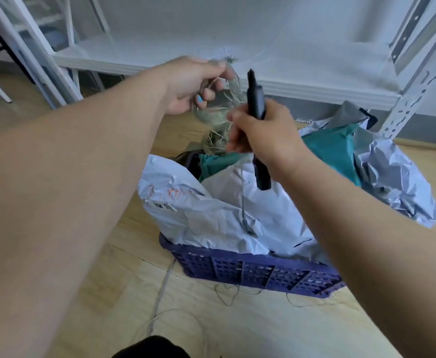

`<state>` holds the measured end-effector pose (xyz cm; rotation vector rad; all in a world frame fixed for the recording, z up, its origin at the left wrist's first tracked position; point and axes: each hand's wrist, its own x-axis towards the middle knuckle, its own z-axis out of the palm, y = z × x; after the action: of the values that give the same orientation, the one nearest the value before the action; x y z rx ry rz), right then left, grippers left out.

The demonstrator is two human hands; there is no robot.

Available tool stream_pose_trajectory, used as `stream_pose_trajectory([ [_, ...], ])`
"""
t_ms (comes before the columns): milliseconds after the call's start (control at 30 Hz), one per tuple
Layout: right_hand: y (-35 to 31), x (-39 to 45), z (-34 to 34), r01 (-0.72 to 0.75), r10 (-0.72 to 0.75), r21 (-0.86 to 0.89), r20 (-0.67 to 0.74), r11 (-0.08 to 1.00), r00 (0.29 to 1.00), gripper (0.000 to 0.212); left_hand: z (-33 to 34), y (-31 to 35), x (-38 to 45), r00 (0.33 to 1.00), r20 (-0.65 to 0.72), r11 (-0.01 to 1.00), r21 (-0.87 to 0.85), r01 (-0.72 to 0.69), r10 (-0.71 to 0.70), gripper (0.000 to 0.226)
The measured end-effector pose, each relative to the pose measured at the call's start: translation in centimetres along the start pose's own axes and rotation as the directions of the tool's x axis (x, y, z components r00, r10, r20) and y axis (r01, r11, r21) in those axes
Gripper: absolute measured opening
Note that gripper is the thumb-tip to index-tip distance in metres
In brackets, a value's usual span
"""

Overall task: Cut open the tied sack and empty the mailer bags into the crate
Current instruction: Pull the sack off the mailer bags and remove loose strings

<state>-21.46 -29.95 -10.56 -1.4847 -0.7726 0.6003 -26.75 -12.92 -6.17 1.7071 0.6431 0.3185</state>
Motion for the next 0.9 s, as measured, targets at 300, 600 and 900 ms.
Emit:
stream_pose_trajectory([
  [300,-3.4,4.2,-2.1,0.056,-0.052,0.129,-0.036,0.99,0.998,0.006,3.9,-2.6,-2.2,0.914,0.391,0.949,-0.314,0.025,0.105,0.038],
  [600,-1.8,3.6,-2.1,-0.008,0.01,0.016,-0.158,1.0,0.987,0.007,6.1,-3.7,-2.5,0.98,0.2,0.988,-0.151,0.019,0.012,0.025],
  [900,3.5,-1.0,0.5,-0.152,0.153,0.019,-0.067,0.988,0.986,0.009,4.5,2.7,-0.3,0.982,-0.173,0.903,-0.43,-0.009,-0.073,0.032],
])
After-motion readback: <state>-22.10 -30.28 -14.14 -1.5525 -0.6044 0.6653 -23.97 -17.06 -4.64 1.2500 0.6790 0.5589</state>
